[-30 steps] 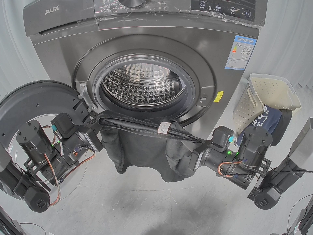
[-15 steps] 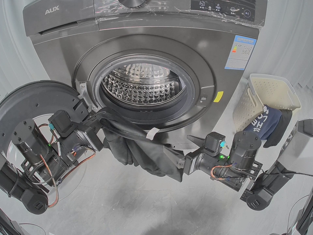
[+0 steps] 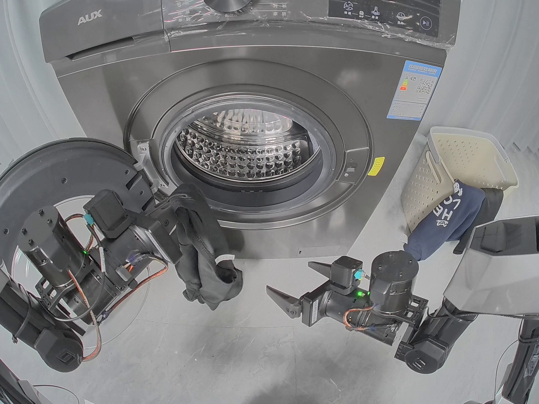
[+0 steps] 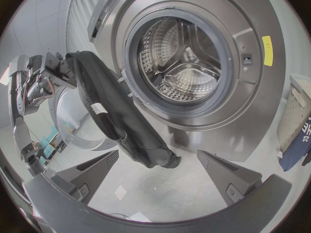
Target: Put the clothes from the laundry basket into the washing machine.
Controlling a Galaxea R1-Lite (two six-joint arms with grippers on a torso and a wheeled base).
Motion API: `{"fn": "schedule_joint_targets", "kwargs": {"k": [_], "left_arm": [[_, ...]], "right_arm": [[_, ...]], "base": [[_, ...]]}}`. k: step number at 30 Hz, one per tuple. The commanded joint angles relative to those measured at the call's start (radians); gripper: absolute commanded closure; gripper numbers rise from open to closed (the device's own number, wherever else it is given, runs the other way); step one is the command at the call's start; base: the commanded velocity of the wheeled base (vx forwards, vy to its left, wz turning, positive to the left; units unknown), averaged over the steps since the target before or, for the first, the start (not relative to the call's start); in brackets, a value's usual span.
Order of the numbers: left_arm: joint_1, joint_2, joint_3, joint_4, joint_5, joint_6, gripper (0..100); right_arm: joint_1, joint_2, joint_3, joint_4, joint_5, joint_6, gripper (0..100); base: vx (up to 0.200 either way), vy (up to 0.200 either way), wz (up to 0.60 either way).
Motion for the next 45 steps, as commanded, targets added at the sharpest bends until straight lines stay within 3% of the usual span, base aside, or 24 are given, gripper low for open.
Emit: {"fn": "schedule_joint_targets", "kwargs": {"k": [1, 6, 14, 23, 39, 40, 45], "left_arm": [[0.003, 0.005, -0.001, -0.001, 0.000, 0.000, 100], [0.003, 0.005, -0.002, -0.001, 0.001, 0.000, 100], [0.000, 0.005, -0.001, -0.001, 0.001, -0.002, 100], [-0.002, 0.004, -0.001, -0.001, 0.001, 0.000, 100], [-0.002, 0.002, -0.004, -0.001, -0.002, -0.002, 100], [-0.002, 0.004, -0.004, -0.001, 0.000, -0.002, 100], [-0.002, 0.004, -0.004, -0.001, -0.002, -0.003, 100]], "right_arm": [[0.028, 0.014, 0.001, -0.002, 0.019, 0.000, 0], [0.072, 0.042, -0.001, -0.023, 0.039, 0.002, 0], [0.078, 0.113, -0.056, -0.032, 0.056, 0.002, 0], [0.077, 0.221, -0.240, -0.035, 0.054, 0.000, 0], [0.066, 0.356, -0.441, -0.043, 0.053, 0.000, 0], [0.069, 0.360, -0.453, -0.045, 0.054, 0.000, 100], [0.077, 0.358, -0.476, -0.046, 0.054, 0.002, 100]], "base": [[0.000, 0.000, 0.00], [0.000, 0.000, 0.00], [0.000, 0.000, 0.00], [0.000, 0.000, 0.00], [0.000, 0.000, 0.00], [0.000, 0.000, 0.00], [0.000, 0.000, 0.00]]}}
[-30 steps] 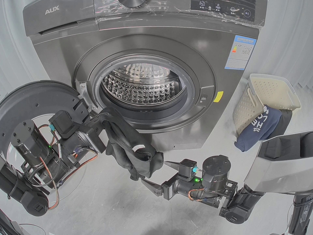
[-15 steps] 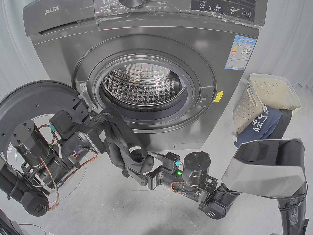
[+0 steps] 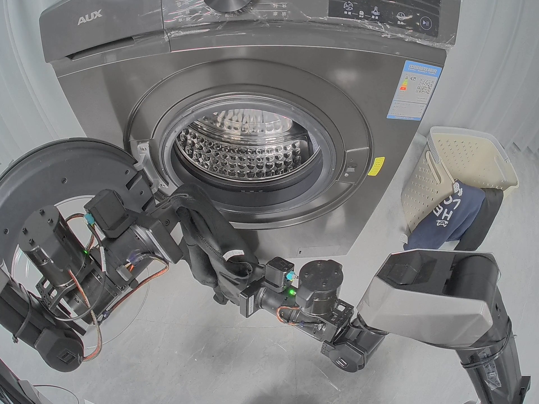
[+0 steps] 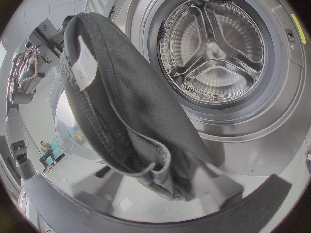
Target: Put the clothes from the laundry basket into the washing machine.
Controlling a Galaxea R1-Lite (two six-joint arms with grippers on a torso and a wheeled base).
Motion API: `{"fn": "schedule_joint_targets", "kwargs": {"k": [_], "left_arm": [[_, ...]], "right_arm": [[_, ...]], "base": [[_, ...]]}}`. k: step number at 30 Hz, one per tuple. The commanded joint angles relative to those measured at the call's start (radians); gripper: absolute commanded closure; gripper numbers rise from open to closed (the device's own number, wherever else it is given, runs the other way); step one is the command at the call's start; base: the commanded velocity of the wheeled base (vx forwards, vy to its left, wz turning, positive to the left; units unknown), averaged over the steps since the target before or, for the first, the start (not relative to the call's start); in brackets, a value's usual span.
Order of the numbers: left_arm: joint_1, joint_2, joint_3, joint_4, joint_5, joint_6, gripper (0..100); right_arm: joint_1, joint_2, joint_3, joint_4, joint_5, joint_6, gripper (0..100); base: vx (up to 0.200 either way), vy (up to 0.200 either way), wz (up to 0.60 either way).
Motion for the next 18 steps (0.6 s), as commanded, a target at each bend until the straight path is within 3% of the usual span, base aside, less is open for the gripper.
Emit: {"fn": "schedule_joint_targets", "kwargs": {"k": [1, 7, 13, 18], "left_arm": [[0.003, 0.001, 0.000, 0.000, -0.001, -0.001, 100], [0.006, 0.001, 0.001, 0.000, -0.001, -0.001, 100], [0.014, 0.003, 0.006, 0.000, -0.002, -0.001, 100], [0.016, -0.010, 0.015, 0.001, -0.004, 0.001, 100]], "right_arm": [[0.003, -0.001, -0.003, -0.006, -0.001, 0.001, 100], [-0.015, -0.109, 0.087, -0.006, -0.009, 0.002, 100], [-0.080, -0.375, 0.330, 0.017, -0.013, -0.001, 100], [-0.135, -0.517, 0.454, 0.021, -0.019, -0.002, 100]], "base": [[0.000, 0.000, 0.00], [0.000, 0.000, 0.00], [0.000, 0.000, 0.00], [0.000, 0.000, 0.00]]}}
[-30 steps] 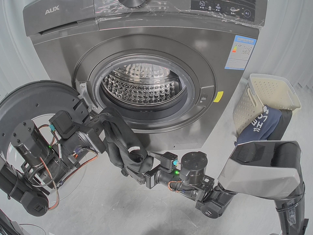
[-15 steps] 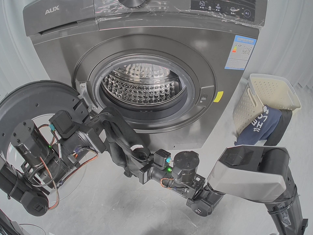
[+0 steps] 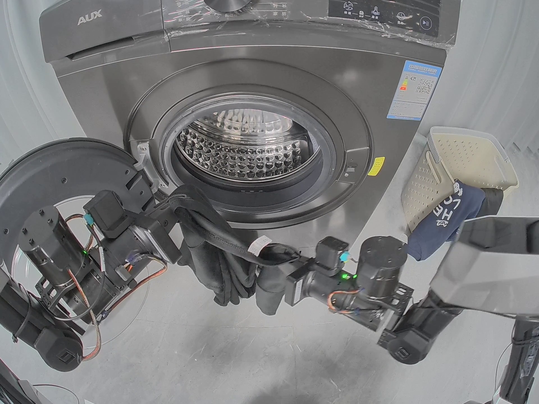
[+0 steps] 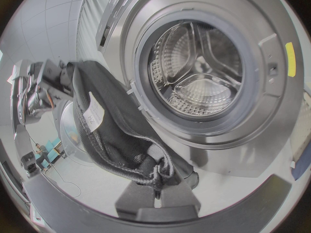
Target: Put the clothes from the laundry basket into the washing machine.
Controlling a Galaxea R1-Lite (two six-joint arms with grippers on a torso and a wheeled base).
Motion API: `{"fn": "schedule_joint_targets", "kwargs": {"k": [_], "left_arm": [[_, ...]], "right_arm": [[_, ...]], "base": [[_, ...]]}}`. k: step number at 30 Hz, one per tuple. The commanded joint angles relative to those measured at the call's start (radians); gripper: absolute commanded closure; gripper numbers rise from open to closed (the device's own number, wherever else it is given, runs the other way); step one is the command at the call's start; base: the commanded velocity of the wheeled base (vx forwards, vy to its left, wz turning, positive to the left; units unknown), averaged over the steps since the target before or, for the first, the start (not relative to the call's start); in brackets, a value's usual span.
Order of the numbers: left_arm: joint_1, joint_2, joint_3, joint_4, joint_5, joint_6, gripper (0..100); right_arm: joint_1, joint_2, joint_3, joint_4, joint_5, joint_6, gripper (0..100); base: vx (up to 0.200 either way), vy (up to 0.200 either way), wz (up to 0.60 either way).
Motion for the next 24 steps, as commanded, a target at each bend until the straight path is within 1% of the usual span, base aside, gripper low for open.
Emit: {"fn": "schedule_joint_targets", "kwargs": {"k": [1, 5, 8, 10, 12, 13, 14, 16, 19, 21, 24], "left_arm": [[0.005, -0.011, 0.011, 0.000, -0.002, 0.001, 100], [0.014, -0.037, 0.011, 0.005, -0.005, 0.002, 100], [0.014, -0.057, 0.016, 0.009, -0.010, 0.002, 100], [0.014, -0.068, 0.020, 0.009, -0.010, 0.009, 100], [0.016, -0.073, 0.020, 0.009, -0.010, 0.018, 100], [0.016, -0.073, 0.020, 0.009, -0.010, 0.018, 100], [0.017, -0.074, 0.016, 0.002, -0.008, 0.027, 100], [0.016, -0.076, 0.010, 0.000, -0.007, 0.041, 100], [0.008, -0.092, 0.008, 0.000, -0.004, 0.061, 100], [0.008, -0.108, 0.003, 0.000, -0.007, 0.061, 100], [0.016, -0.119, -0.009, 0.000, -0.008, 0.061, 100]], "right_arm": [[-0.088, -0.260, 0.162, 0.008, -0.010, -0.002, 100], [-0.134, -0.338, 0.200, 0.007, -0.015, -0.002, 100], [-0.164, -0.383, 0.212, -0.010, -0.018, 0.004, 100], [-0.175, -0.413, 0.212, -0.012, -0.028, 0.009, 100], [-0.172, -0.438, 0.199, -0.010, -0.053, 0.009, 100], [-0.172, -0.438, 0.199, -0.010, -0.053, 0.009, 100], [-0.161, -0.455, 0.192, -0.010, -0.062, 0.007, 100], [-0.151, -0.470, 0.174, -0.009, -0.065, 0.007, 100], [-0.152, -0.475, 0.130, -0.009, -0.070, 0.009, 100], [-0.154, -0.478, 0.113, -0.009, -0.081, 0.009, 100], [-0.152, -0.499, 0.108, -0.006, -0.084, 0.009, 100]], "base": [[0.000, 0.000, 0.00], [0.000, 0.000, 0.00], [0.000, 0.000, 0.00], [0.000, 0.000, 0.00], [0.000, 0.000, 0.00], [0.000, 0.000, 0.00], [0.000, 0.000, 0.00], [0.000, 0.000, 0.00], [0.000, 0.000, 0.00], [0.000, 0.000, 0.00], [0.000, 0.000, 0.00]]}}
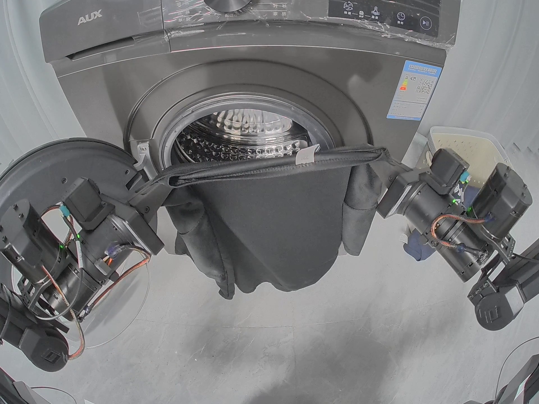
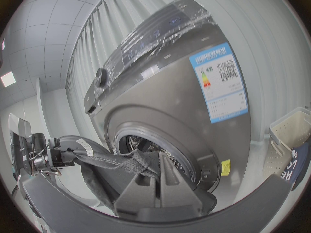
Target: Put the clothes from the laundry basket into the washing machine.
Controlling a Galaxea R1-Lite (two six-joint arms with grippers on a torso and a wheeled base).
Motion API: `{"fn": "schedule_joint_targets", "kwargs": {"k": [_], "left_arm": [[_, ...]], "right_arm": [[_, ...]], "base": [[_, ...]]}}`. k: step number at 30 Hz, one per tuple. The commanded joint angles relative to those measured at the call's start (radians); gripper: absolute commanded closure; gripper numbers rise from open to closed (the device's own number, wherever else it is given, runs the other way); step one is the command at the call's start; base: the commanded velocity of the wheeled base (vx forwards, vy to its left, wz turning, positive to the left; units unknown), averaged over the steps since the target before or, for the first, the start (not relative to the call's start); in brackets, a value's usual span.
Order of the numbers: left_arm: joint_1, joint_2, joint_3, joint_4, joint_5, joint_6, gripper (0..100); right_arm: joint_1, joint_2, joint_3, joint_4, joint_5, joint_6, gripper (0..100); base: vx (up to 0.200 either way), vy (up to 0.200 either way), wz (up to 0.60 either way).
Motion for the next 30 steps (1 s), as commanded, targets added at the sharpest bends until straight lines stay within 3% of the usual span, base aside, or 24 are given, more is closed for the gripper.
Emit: {"fn": "schedule_joint_targets", "kwargs": {"k": [1, 13, 16, 18, 20, 30], "left_arm": [[0.005, -0.027, -0.012, 0.000, 0.000, 0.001, 100], [-0.003, -0.031, -0.013, 0.011, -0.005, 0.013, 100], [0.000, -0.017, -0.009, 0.017, -0.066, 0.039, 100], [0.009, -0.014, 0.002, 0.034, -0.121, 0.043, 100], [0.017, -0.022, 0.007, 0.042, -0.140, 0.042, 100], [-0.005, -0.024, -0.021, 0.051, -0.144, 0.043, 100]], "right_arm": [[0.003, -0.042, -0.015, 0.004, -0.004, 0.000, 100], [0.026, -0.056, -0.019, 0.003, -0.008, 0.000, 100], [0.038, -0.056, -0.022, 0.001, -0.008, 0.000, 100], [0.044, -0.054, -0.028, 0.001, -0.010, 0.002, 100], [0.050, -0.054, -0.028, 0.001, -0.010, 0.002, 100], [0.052, -0.056, 0.005, 0.003, -0.010, 0.016, 100]], "base": [[0.000, 0.000, 0.00], [0.000, 0.000, 0.00], [0.000, 0.000, 0.00], [0.000, 0.000, 0.00], [0.000, 0.000, 0.00], [0.000, 0.000, 0.00]]}}
